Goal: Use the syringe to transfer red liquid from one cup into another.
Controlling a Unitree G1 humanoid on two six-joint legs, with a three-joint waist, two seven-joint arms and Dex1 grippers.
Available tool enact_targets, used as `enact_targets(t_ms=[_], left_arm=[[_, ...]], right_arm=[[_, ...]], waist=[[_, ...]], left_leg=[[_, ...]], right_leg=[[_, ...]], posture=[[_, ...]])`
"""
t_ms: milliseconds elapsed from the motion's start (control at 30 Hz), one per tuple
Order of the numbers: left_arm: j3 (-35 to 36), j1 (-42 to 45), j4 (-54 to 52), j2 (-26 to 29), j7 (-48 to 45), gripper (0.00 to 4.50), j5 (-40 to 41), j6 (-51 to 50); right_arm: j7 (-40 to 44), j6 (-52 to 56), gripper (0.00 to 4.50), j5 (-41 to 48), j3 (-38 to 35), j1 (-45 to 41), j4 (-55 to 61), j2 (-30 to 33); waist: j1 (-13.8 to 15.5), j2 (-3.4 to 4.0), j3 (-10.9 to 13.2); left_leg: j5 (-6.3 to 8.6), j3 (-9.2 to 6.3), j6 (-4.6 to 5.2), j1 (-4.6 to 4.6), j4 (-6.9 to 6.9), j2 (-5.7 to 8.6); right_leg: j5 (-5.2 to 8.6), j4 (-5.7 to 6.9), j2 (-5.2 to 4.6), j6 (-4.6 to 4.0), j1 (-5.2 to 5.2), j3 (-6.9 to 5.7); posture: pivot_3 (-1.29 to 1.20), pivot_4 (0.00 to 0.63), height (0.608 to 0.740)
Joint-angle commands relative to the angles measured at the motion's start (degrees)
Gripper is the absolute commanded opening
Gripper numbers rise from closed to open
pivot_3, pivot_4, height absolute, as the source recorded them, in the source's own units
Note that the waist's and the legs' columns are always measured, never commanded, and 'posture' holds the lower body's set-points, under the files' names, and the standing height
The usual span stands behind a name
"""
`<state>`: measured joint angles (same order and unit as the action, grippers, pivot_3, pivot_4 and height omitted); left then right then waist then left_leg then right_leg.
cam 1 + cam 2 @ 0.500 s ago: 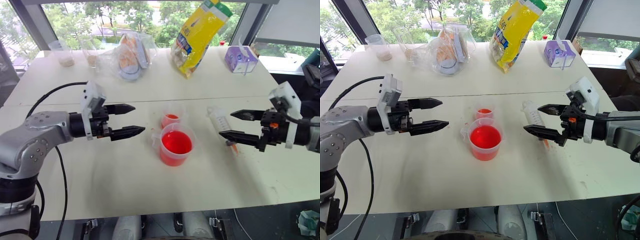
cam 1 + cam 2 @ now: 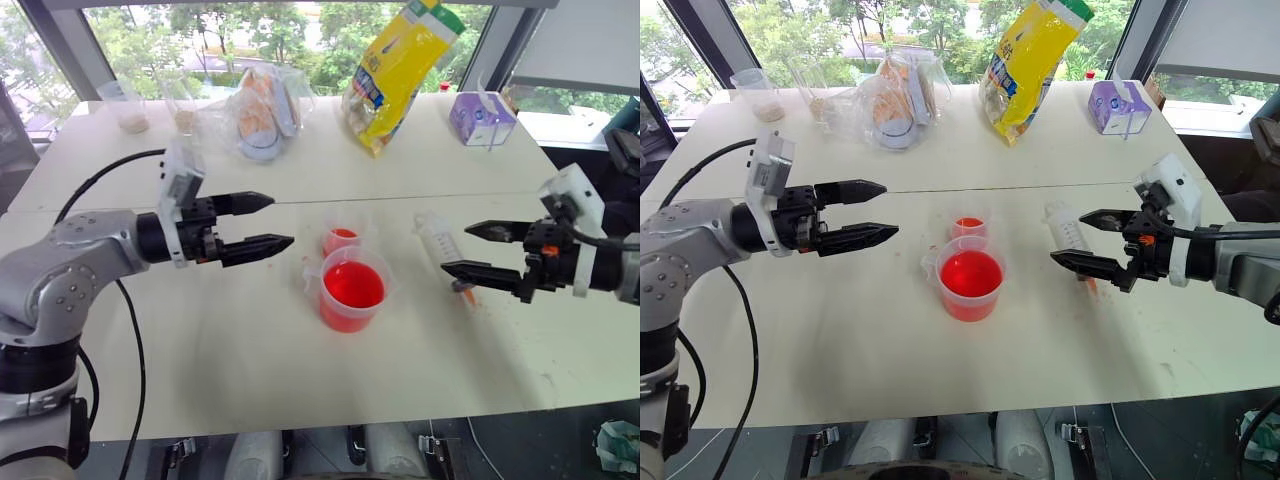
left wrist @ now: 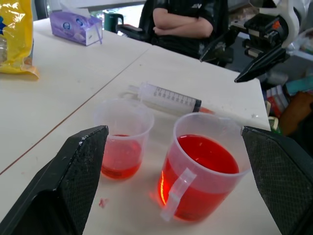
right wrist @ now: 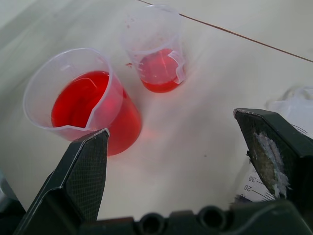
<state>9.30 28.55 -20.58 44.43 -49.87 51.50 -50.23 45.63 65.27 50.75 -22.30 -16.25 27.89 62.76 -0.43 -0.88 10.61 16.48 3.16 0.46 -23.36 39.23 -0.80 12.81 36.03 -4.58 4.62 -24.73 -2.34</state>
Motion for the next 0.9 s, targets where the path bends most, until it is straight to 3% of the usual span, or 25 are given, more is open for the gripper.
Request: enact_targets(t_ms=[33, 300, 433, 700, 900], left_arm=[[-1.0, 0.8, -0.9, -1.1, -0.2, 4.50, -0.5, 1.6], [-3.7, 1.8, 0.5, -3.7, -0.1, 4.50, -3.9, 4.5], [-4.4, 2.1, 1.7, -3.6, -2.1, 4.50, -5.6, 6.3], [-5.7, 1.9, 2.0, -5.5, -1.7, 4.50, -8.6, 9.0], [-4.9, -0.4, -0.8, -5.7, -0.5, 4.50, -8.3, 8.7]], right_arm=[[-1.7, 0.4, 4.46, -0.4, 0.2, -2.7, -1.3, 1.0], [-6.2, 4.0, 4.46, -4.3, 8.7, -10.7, -8.3, 0.4], [-8.6, 7.5, 4.46, -10.9, 20.1, -20.4, -20.2, -2.7], [-4.6, 4.5, 4.46, -23.2, 36.2, -32.7, -39.6, -8.9], [0.9, -2.9, 4.46, -32.0, 43.9, -35.8, -50.4, -12.5]], waist=[[0.0, 0.00, 0.0], [-0.1, 0.00, 0.0], [-0.4, -0.01, 0.0], [-0.1, 0.00, 0.0], [-0.2, 0.00, 0.0]], left_leg=[[0.00, 0.00, 0.00, 0.00, 0.00, 0.00], [0.00, 0.03, 0.00, 0.01, 0.01, 0.00], [0.00, 0.05, 0.00, 0.04, 0.04, 0.00], [0.00, 0.08, 0.01, -0.06, 0.01, 0.02], [0.01, 0.08, 0.02, -0.09, 0.01, 0.05]], right_leg=[[0.00, 0.00, 0.00, 0.00, 0.00, 0.00], [0.01, 0.01, 0.00, -0.02, 0.00, 0.03], [0.01, 0.01, 0.01, -0.05, 0.00, 0.06], [-0.11, -0.01, 0.01, 0.15, -0.08, 0.08], [-0.12, -0.01, -0.03, 0.17, -0.09, 0.07]], posture=[[0.00, 0.150, 0.740], [0.00, 0.150, 0.740], [0.00, 0.150, 0.740], [0.00, 0.150, 0.740], [0.00, 0.150, 0.740]])
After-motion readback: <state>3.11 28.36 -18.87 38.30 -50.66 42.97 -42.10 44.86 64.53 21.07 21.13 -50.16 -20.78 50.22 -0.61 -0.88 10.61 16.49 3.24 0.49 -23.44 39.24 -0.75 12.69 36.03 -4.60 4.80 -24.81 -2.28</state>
